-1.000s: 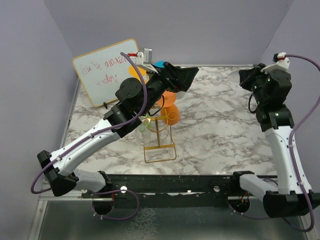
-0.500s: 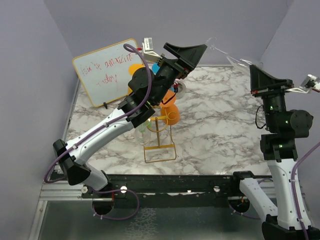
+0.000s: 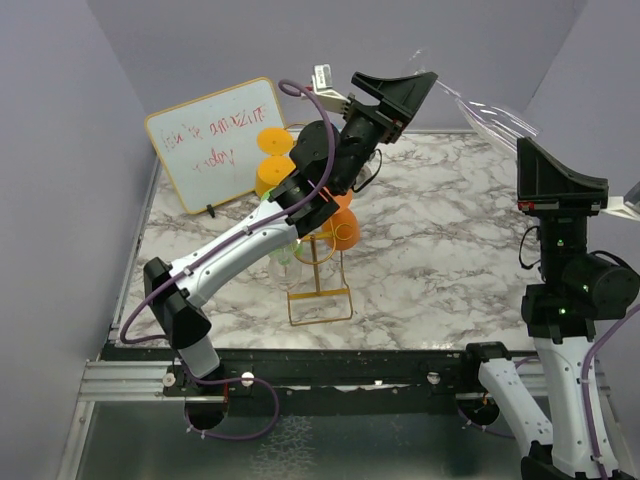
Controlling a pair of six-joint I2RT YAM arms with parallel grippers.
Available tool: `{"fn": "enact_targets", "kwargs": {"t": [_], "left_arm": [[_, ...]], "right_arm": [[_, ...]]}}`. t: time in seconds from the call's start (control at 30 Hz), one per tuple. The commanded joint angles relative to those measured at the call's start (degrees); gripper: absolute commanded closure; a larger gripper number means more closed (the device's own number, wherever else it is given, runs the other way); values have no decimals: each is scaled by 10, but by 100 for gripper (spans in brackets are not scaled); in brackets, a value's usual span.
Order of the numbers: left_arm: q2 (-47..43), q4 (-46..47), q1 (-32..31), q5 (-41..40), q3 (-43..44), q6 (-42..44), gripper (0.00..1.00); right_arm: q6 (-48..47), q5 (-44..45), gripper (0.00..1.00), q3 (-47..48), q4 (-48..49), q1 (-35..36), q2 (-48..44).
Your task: Place the wine glass upside down on the wine glass rack
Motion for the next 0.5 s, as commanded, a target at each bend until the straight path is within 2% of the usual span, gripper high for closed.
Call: {"fn": "enact_targets", "kwargs": {"t": [0.0,0.17,0.47], "left_arm": [[23,19,-4,-6,47,-38,19],[44,25,-11,-47,75,-43,27],[56,39,-19,-125,80,-42,54]], "right_arm": [[27,-20,99,-13,55,-3,-7],[32,-28,99,-22,65,-3,-6],[35,-39,99,-28,70,-3,-7]]}}
